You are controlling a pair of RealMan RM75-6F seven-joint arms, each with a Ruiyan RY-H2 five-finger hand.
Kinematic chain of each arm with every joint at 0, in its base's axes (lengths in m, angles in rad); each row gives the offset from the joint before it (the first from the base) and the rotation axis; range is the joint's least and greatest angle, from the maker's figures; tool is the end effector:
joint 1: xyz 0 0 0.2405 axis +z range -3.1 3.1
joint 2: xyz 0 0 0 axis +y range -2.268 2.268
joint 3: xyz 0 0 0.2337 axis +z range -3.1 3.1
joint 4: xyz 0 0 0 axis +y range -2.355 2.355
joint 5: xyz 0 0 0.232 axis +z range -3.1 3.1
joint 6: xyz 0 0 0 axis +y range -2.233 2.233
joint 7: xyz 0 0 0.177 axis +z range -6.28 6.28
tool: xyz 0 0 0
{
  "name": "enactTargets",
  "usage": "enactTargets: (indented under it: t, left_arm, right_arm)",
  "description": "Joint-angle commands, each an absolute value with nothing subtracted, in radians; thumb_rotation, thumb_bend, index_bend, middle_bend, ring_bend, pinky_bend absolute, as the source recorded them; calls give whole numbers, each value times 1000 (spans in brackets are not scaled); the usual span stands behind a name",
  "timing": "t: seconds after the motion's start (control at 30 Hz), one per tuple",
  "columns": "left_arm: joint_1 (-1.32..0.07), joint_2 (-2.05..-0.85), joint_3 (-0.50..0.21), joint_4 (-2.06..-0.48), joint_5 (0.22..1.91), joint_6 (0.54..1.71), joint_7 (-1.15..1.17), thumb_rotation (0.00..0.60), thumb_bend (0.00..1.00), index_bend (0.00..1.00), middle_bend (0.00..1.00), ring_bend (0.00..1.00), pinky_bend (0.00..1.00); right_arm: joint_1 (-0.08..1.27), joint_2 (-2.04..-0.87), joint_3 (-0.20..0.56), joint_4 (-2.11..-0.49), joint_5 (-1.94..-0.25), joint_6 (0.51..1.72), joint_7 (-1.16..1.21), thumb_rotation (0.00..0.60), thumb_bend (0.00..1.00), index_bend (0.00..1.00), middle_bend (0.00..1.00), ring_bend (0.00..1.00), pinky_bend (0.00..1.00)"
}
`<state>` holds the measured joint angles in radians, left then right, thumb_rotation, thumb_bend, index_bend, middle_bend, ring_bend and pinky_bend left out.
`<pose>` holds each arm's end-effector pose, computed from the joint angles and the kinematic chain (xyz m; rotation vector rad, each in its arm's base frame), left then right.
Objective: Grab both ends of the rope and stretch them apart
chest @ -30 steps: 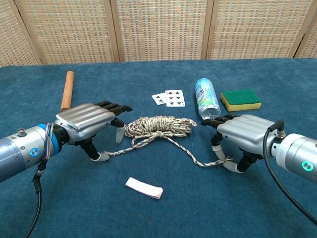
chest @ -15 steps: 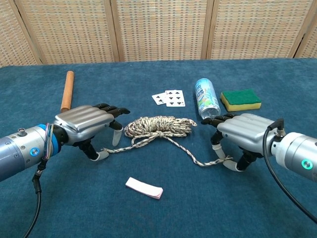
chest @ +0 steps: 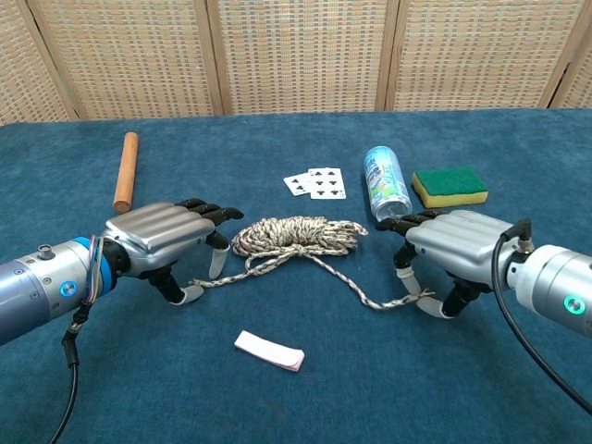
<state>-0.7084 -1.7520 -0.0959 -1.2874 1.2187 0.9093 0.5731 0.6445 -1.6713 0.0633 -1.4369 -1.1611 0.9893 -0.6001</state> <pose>-0.1348 0.3269 -0.1219 -2.0849 -0.6818 -0.7140 -0.1490 -0.3066 -0.1008 2.0169 -0.7827 0.7102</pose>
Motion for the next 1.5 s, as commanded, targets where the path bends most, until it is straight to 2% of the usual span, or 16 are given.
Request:
enactTargets:
  t: [0.03,0.3,0.57,0.93,1.23,1.5]
  left_arm:
    - [-710,-1753,-94,-1287,1211,909,579,600,399,513,0,0,0]
    - [-714,-1758,-89,-1285,1192,909,589,600,400,548,0,0,0]
    - [-715,-1766,-86,-1274,1194,922,584,600,408,631,0,0,0]
    - [-714,-1759,-87,-1270,1201,942,572,600,464,667,0,0,0]
    - [-700,-1702,-98,-1272,1200,968,548,600,464,693,0,0,0]
    - [-663,-1591,-106,-1249,1203,992,458,600,465,700,0,0,0]
  right_arm:
    - [644,-1672,63,-1436,-1161,989,-599,600,492,662,0,0,0]
    - [643,-1671,62,-1433,-1162,990,-594,600,493,664,0,0,0]
    - [642,-1674,62,-1428,-1164,990,-588,600,493,665,0,0,0]
    - [640,-1673,63,-1424,-1168,994,-587,600,494,667,0,0,0]
    - [636,-1656,68,-1410,-1197,1028,-594,600,496,671,0,0,0]
    - [622,-1605,86,-1391,-1202,1069,-610,600,495,675,0,0,0]
